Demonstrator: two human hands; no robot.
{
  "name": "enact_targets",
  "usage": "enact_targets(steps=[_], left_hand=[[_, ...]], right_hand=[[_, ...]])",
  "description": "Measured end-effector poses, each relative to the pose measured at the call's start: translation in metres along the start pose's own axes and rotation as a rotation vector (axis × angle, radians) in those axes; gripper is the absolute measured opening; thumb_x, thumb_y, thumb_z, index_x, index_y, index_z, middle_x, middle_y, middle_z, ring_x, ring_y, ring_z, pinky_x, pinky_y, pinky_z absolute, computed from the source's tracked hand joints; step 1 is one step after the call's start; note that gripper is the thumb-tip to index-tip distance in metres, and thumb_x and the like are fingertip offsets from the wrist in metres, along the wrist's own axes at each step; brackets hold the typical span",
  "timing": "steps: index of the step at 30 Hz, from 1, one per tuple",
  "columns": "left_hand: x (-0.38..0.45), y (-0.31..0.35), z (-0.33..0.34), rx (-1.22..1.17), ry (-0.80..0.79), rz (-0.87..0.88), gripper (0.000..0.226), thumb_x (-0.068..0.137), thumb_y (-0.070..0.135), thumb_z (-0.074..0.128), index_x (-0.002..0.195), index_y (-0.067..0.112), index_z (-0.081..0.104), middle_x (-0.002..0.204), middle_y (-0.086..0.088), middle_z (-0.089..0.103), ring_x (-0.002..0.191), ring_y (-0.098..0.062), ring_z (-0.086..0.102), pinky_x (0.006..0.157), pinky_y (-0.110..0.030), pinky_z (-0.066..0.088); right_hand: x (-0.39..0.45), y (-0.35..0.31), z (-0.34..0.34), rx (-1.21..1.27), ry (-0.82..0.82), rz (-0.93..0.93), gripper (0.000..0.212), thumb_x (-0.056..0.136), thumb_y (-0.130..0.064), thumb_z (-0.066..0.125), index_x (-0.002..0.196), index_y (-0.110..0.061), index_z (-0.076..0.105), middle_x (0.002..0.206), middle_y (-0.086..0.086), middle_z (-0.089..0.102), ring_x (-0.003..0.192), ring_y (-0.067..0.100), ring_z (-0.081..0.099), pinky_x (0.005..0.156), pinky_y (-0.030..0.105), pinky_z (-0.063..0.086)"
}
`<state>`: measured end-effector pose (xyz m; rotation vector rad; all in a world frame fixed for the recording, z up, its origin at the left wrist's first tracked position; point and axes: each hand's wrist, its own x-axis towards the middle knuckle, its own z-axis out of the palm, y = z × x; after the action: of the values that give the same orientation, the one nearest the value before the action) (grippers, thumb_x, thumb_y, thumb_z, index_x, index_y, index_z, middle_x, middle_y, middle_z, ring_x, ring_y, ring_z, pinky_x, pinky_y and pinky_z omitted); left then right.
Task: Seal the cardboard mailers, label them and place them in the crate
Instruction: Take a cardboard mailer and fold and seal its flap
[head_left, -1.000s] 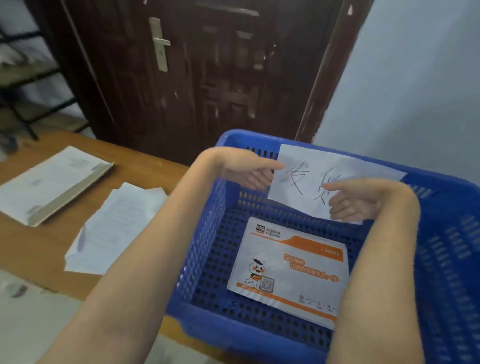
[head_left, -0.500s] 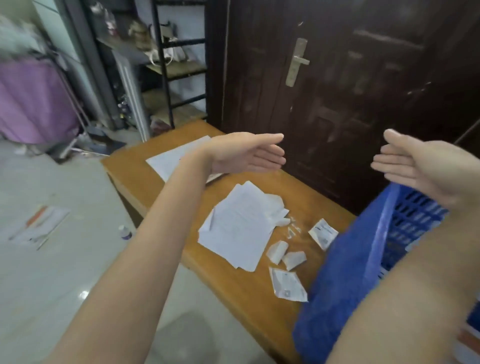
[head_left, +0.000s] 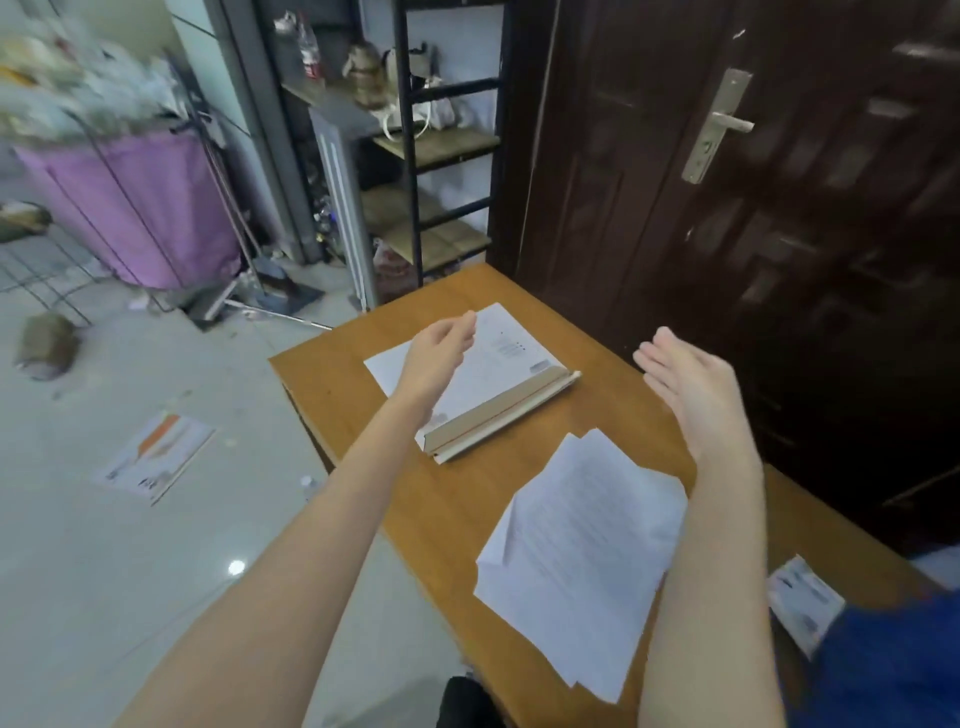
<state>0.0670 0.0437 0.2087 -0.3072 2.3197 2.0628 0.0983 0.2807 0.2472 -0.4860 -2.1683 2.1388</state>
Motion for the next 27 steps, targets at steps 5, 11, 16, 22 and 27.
enact_targets(steps=[5, 11, 16, 22, 27], left_hand=[[0.058, -0.039, -0.006, 0.117, 0.068, -0.087, 0.040, 0.097, 0.047, 0.046, 0.119, 0.015, 0.058, 0.118, 0.001, 0.061, 0.115, -0.014, 0.056, 0.104, -0.034, 0.042], [0.105, -0.091, -0.015, 0.313, 0.036, -0.228, 0.049, 0.094, 0.052, 0.049, 0.119, 0.012, 0.059, 0.113, -0.002, 0.063, 0.112, -0.020, 0.058, 0.104, -0.043, 0.044], [0.151, -0.112, -0.037, 0.417, 0.009, -0.285, 0.048, 0.094, 0.050, 0.050, 0.118, 0.010, 0.060, 0.111, -0.004, 0.063, 0.110, -0.022, 0.057, 0.102, -0.040, 0.043], [0.224, -0.121, -0.056, 0.457, -0.124, -0.272, 0.032, 0.090, 0.051, 0.054, 0.092, 0.019, 0.059, 0.097, -0.005, 0.053, 0.091, -0.022, 0.050, 0.086, -0.034, 0.041], [0.281, -0.125, -0.065, 0.317, -0.123, -0.368, 0.029, 0.095, 0.040, 0.055, 0.102, 0.012, 0.062, 0.101, -0.004, 0.057, 0.100, -0.021, 0.052, 0.092, -0.036, 0.040]], right_hand=[[0.062, 0.055, 0.032, 0.122, 0.030, 0.172, 0.035, 0.095, -0.023, 0.056, 0.122, -0.002, 0.058, 0.118, 0.008, 0.064, 0.111, 0.015, 0.062, 0.101, 0.027, 0.046], [0.090, 0.132, 0.060, 0.125, 0.123, 0.388, 0.028, 0.090, -0.025, 0.058, 0.094, 0.002, 0.064, 0.099, 0.015, 0.069, 0.107, 0.029, 0.064, 0.105, 0.048, 0.041], [0.105, 0.171, 0.087, 0.118, 0.170, 0.506, 0.037, 0.094, -0.025, 0.057, 0.122, -0.002, 0.060, 0.115, 0.009, 0.066, 0.108, 0.019, 0.063, 0.104, 0.040, 0.044], [0.125, 0.184, 0.132, 0.140, 0.350, 0.587, 0.041, 0.092, -0.030, 0.059, 0.125, -0.005, 0.059, 0.120, 0.008, 0.064, 0.114, 0.022, 0.060, 0.106, 0.042, 0.041], [0.139, 0.217, 0.166, 0.124, 0.537, 0.617, 0.049, 0.082, -0.038, 0.063, 0.123, -0.010, 0.063, 0.128, 0.006, 0.061, 0.119, 0.023, 0.057, 0.107, 0.043, 0.041]])
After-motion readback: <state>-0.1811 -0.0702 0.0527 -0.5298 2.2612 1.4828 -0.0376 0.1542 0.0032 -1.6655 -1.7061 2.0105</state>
